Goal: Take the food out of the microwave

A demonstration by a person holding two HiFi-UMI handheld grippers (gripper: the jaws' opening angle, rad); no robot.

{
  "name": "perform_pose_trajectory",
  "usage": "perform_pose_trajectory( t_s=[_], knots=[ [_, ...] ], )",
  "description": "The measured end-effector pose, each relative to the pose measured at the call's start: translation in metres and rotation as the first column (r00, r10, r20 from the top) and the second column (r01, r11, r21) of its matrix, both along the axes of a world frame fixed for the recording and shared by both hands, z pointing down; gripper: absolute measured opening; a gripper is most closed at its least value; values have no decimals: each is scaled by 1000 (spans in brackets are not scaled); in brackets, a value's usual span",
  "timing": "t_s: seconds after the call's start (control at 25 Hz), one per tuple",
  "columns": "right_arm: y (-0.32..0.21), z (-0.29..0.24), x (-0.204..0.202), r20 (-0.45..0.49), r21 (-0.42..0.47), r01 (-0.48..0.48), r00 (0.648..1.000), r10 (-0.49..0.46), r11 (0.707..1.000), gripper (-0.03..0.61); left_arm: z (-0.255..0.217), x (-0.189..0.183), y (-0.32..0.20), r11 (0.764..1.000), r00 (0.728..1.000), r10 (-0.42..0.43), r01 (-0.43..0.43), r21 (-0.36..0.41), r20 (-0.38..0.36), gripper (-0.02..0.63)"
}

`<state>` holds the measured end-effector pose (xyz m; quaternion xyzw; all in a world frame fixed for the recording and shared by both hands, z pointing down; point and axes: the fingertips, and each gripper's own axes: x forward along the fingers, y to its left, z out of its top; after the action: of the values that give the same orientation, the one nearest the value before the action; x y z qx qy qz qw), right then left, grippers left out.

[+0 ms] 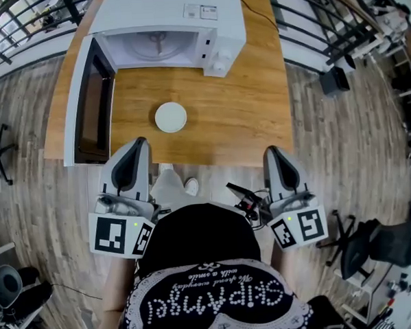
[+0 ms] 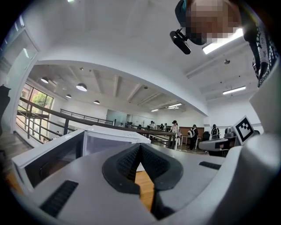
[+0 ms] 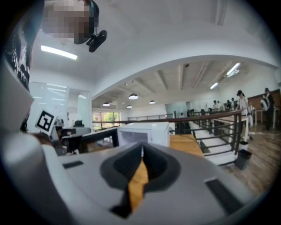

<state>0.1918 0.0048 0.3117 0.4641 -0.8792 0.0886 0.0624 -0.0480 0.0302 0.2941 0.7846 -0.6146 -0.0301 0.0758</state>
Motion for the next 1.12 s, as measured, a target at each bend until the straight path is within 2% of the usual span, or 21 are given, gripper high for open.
perform_pose_trajectory(
  t_s=[0.44,1.12],
  knots=[
    [10,5,9,-23,-1,-11,1000,11,1000,34,11,15,13,999,1000,30,-31,-36,-6,31],
    [8,11,16,-32,-15,-8,999,8,1000,34,15,27,9,999,996,38,-36,-32,77,31]
  ],
)
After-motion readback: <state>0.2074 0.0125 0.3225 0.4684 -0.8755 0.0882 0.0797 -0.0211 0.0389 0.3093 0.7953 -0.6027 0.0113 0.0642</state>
